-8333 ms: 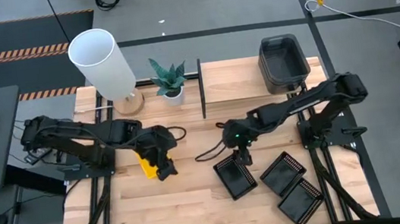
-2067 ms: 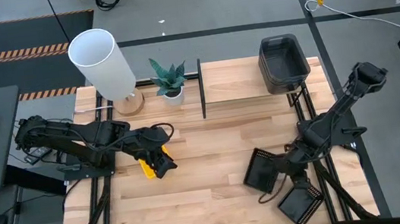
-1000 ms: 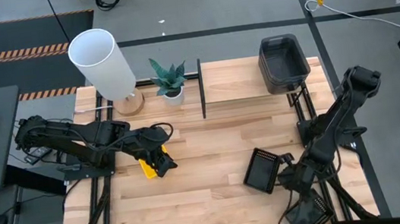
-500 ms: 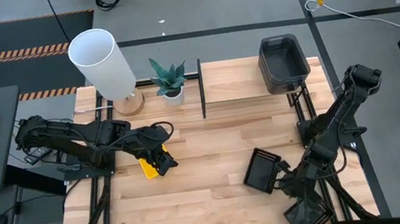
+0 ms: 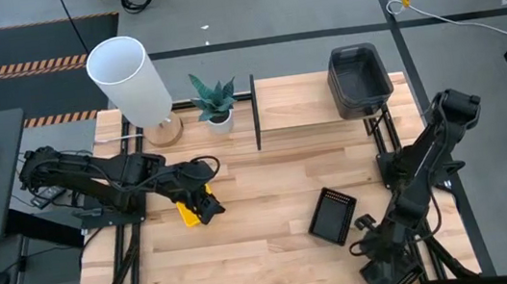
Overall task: Stack baskets on shelf by color
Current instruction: Stack the bottom black bin on top of the black bin
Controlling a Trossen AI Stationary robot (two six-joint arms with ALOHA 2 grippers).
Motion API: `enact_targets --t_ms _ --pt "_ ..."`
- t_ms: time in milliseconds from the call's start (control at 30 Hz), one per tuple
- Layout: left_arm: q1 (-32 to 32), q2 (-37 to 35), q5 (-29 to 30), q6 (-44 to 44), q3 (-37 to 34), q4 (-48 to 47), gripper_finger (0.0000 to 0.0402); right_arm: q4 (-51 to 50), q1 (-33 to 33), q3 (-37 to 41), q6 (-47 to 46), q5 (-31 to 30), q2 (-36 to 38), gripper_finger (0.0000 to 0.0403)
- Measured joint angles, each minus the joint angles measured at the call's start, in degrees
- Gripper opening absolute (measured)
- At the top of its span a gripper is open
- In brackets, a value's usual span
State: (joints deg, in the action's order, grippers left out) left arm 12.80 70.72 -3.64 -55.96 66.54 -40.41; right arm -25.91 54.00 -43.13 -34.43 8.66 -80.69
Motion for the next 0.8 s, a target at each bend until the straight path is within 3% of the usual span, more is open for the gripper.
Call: enact_targets --t_ms 267,467,633,800 --pt "-0.02 0.0 0.0 0.07 0.0 -0.02 0.0172 0.7 0.58 0.02 -1.58 -1.44 -0.91 0.0178" --pt "-0.02 0.02 0.02 0.07 0.0 -0.02 0.0172 0.69 2.4 0.02 -1.6 -3.06 -6.12 0.0175" --pt "-0.02 0.02 0.0 0.04 0.0 -0.02 0.0172 0.85 2.67 0.07 -1.41 -2.86 -9.31 0.0138" --pt "-0.02 0.02 0.0 0.04 0.0 -0.02 0.0172 0.9 2.65 0.07 2.06 -2.3 -7.65 0.0049"
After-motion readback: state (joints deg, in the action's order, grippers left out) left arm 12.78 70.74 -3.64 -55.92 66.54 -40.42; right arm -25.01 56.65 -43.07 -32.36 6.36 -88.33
